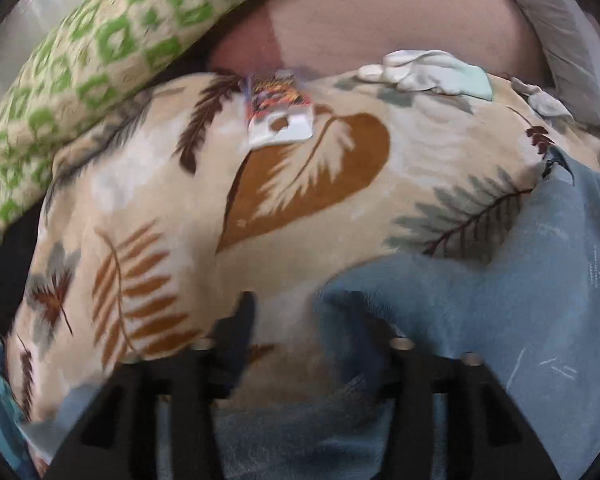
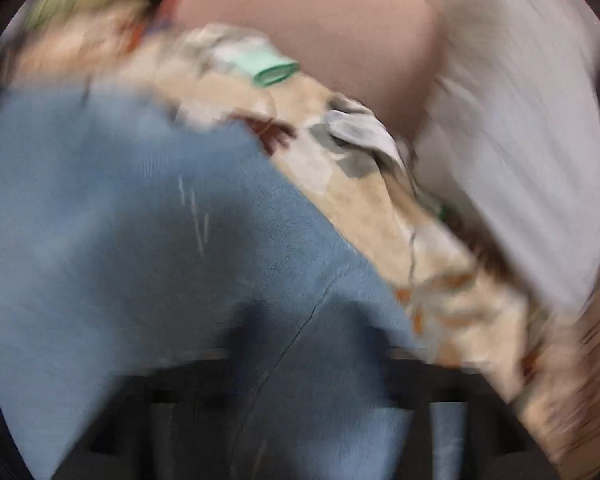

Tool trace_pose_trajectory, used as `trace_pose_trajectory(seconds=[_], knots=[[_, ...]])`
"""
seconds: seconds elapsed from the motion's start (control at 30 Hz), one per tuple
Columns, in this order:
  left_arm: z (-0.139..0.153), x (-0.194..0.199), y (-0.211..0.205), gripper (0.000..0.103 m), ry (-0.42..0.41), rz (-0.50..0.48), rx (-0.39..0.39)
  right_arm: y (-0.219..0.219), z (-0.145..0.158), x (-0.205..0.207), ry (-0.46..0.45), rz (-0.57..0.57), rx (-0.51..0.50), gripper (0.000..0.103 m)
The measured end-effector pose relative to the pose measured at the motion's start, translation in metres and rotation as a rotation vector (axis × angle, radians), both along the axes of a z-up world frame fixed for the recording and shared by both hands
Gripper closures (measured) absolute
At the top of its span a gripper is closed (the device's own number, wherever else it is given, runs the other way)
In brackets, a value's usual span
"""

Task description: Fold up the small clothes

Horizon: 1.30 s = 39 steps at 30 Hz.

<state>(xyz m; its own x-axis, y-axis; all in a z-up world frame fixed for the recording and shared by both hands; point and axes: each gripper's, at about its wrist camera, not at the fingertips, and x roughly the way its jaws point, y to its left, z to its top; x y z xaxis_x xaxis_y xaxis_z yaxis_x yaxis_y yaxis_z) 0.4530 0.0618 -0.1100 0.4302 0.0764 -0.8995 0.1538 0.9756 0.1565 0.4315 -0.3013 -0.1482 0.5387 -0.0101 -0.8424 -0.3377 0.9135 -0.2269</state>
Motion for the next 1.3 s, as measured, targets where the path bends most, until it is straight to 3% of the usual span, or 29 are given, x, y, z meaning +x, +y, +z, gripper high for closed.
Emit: trace_pose_trajectory(seconds=[0.03, 0.07, 0.17, 0.2, 0.27, 0.37, 0.4, 0.43, 0.47, 0.5, 0.53, 0.57, 0.6, 0.63, 0.67, 0.7, 0.77, 0.8, 0.87, 0.93, 1.0, 1.07, 1.13, 1.17, 1.23, 1.3], knots=[[0.002, 0.003, -0.002, 0.03, -0.004, -0.007, -0.002, -0.013, 0.015, 0.008, 0.006, -0.051, 0.121, 0.01], [0.004, 0.011, -0.006, 0.026, 0.009, -0.027, -0.022, -0.018, 0.022, 0.01, 0.016, -0.07, 0.178, 0.01], [0.002, 0.023, -0.01, 0.025, 0.026, -0.025, -0.032, -0.021, 0.045, 0.041, -0.002, -0.093, 0.277, 0.01], [-0.004, 0.022, -0.01, 0.02, 0.04, -0.016, -0.028, -0.016, 0.045, 0.054, 0.007, -0.077, 0.28, 0.01], [-0.032, 0.021, -0.008, 0.015, 0.16, 0.002, 0.0, 0.006, 0.035, 0.075, 0.031, -0.015, 0.241, 0.01], [-0.035, 0.013, 0.0, 0.015, 0.134, 0.02, -0.06, 0.051, 0.001, 0.091, 0.063, 0.111, 0.102, 0.01], [-0.035, 0.013, -0.002, 0.028, 0.14, 0.007, -0.076, 0.061, -0.015, 0.097, 0.098, 0.131, 0.07, 0.01], [-0.034, 0.012, -0.006, 0.062, 0.153, -0.021, -0.097, 0.064, -0.026, 0.102, 0.127, 0.132, 0.046, 0.012], [-0.031, 0.01, -0.017, 0.072, 0.157, -0.067, -0.082, 0.067, -0.032, 0.104, 0.139, 0.126, 0.062, 0.018], [-0.028, 0.008, -0.032, 0.087, 0.138, -0.093, 0.016, 0.07, -0.03, 0.104, 0.152, 0.141, 0.103, 0.046], [-0.028, 0.007, -0.04, 0.09, 0.125, -0.105, 0.057, 0.076, -0.026, 0.102, 0.182, 0.166, 0.123, 0.059], [-0.026, 0.005, -0.045, 0.093, 0.105, -0.096, 0.083, 0.086, -0.02, 0.095, 0.155, 0.189, 0.057, 0.073], [-0.019, 0.0, -0.044, 0.096, 0.068, -0.083, 0.06, 0.094, -0.014, 0.087, 0.116, 0.207, -0.013, 0.09], [-0.01, -0.008, -0.043, 0.096, 0.021, -0.078, 0.051, 0.096, -0.005, 0.078, 0.088, 0.214, -0.023, 0.092], [0.014, -0.037, -0.046, 0.096, -0.131, -0.115, 0.053, 0.096, 0.009, 0.065, 0.036, 0.214, -0.009, 0.092], [0.029, -0.067, -0.048, 0.096, -0.22, -0.156, 0.079, 0.093, 0.031, 0.035, -0.065, 0.22, -0.014, 0.092], [0.043, -0.131, -0.049, 0.096, -0.341, -0.23, 0.087, 0.084, 0.051, -0.016, -0.137, 0.24, 0.012, 0.092], [0.04, -0.168, -0.053, 0.096, -0.359, -0.303, 0.101, 0.075, 0.055, -0.048, -0.135, 0.245, 0.044, 0.092], [0.006, -0.22, -0.061, 0.096, -0.253, -0.406, 0.165, 0.058, 0.044, -0.104, -0.077, 0.27, 0.09, 0.092], [-0.03, -0.246, -0.063, 0.094, -0.137, -0.417, 0.187, 0.04, 0.011, -0.149, 0.021, 0.256, 0.089, 0.091], [-0.03, -0.256, -0.062, 0.093, -0.176, -0.409, 0.191, 0.029, -0.021, -0.172, 0.085, 0.241, 0.03, 0.09], [-0.011, -0.229, -0.051, 0.085, -0.151, -0.287, 0.052, 0.028, -0.025, -0.166, 0.133, 0.229, 0.041, 0.085], [0.008, -0.202, -0.034, 0.043, -0.168, -0.142, -0.064, 0.026, -0.009, -0.144, 0.089, 0.19, 0.112, 0.054], [0.011, -0.194, -0.029, 0.037, -0.182, -0.108, -0.073, 0.023, 0.003, -0.132, 0.047, 0.167, 0.159, 0.014], [0.01, -0.183, -0.025, 0.036, -0.189, -0.068, -0.078, 0.015, 0.022, -0.102, -0.01, 0.134, 0.238, 0.008], [0.006, -0.183, -0.034, 0.036, -0.151, -0.049, -0.088, -0.003, 0.033, -0.056, 0.054, 0.05, 0.395, 0.008]])
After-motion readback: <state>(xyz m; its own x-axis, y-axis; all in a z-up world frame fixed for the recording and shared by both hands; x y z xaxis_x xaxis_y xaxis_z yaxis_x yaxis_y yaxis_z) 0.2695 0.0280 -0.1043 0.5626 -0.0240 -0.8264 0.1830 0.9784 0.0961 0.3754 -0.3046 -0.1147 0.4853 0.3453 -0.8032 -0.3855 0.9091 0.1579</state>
